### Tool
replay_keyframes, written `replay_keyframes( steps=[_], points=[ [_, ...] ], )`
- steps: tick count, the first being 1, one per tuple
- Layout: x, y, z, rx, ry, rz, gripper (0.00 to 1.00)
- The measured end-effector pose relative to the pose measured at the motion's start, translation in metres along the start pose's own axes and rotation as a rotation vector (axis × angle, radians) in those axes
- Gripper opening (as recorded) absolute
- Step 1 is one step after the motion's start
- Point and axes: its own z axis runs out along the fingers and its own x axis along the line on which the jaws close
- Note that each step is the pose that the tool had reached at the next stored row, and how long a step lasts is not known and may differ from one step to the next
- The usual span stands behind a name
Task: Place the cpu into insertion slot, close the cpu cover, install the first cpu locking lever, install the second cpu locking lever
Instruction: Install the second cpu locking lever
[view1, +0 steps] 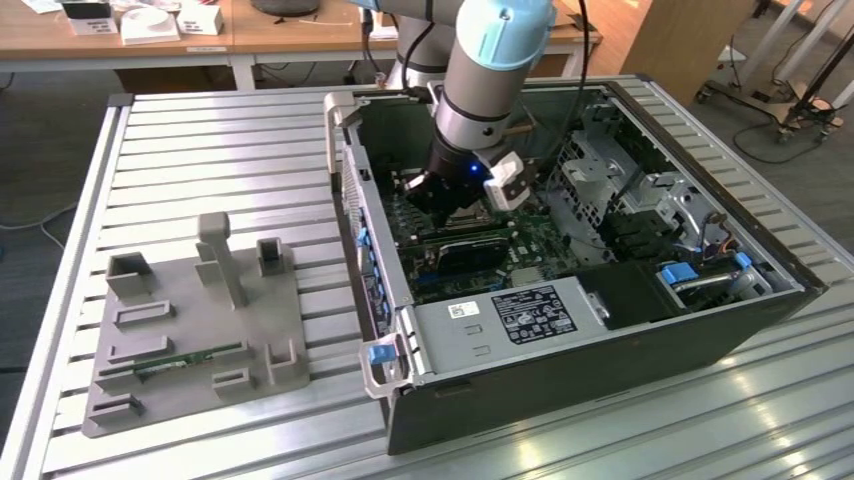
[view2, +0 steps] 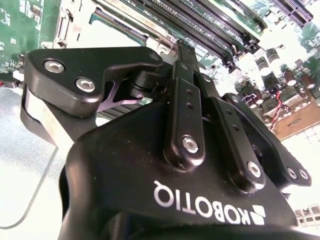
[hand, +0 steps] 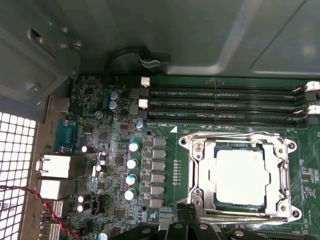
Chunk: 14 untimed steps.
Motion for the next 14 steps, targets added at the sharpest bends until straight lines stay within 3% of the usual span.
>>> replay_keyframes(
  steps=[2,6,14],
  points=[
    [0.0000,0.0000,0.0002,-0.0094,0.0000,-0.002,0.10],
    [0.0000,-0.0001,0.0012,-0.0187,0.0000,-0.005,0.10],
    [0.0001,-0.0009,0.0052,-0.0226,0.0007,-0.007,0.10]
  ],
)
